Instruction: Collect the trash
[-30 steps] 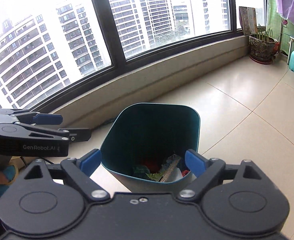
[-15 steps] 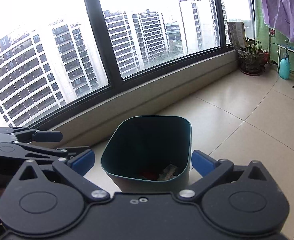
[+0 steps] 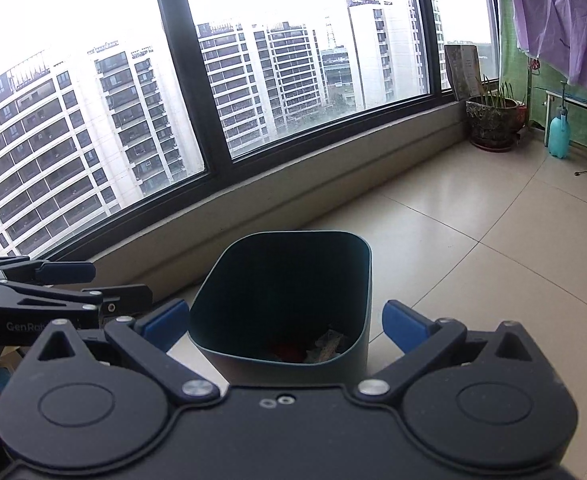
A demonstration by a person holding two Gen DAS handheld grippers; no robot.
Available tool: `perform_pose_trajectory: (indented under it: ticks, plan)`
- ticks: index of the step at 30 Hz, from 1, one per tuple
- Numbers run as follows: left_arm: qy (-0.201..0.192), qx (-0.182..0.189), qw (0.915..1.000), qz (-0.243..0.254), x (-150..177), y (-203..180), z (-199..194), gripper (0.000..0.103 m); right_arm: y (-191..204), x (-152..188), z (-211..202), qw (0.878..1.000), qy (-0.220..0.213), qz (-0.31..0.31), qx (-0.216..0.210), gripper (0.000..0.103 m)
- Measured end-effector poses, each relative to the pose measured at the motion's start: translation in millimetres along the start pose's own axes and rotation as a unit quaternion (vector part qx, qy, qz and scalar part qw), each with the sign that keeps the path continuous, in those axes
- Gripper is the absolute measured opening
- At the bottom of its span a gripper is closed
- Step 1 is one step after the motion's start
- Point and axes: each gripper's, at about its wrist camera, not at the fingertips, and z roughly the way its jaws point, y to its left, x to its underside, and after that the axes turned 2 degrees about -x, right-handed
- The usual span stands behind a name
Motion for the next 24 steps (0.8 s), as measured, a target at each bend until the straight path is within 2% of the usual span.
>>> perform_pose_trajectory:
  ticks: [13,24]
  plan:
    - [-0.039,0.009,0.9992,0.008,3.7,-3.7,-9.5,0.084,11.0,-0.9,2.5,1.0,-0.008,-0.015,0.01,0.103]
    - [-0.047,0.014,0.9988,0.003,5.6,-1.5,-10.7,0.084,10.9,2.2,-1.8,1.0,-0.018,-0.014,0.017,0.103]
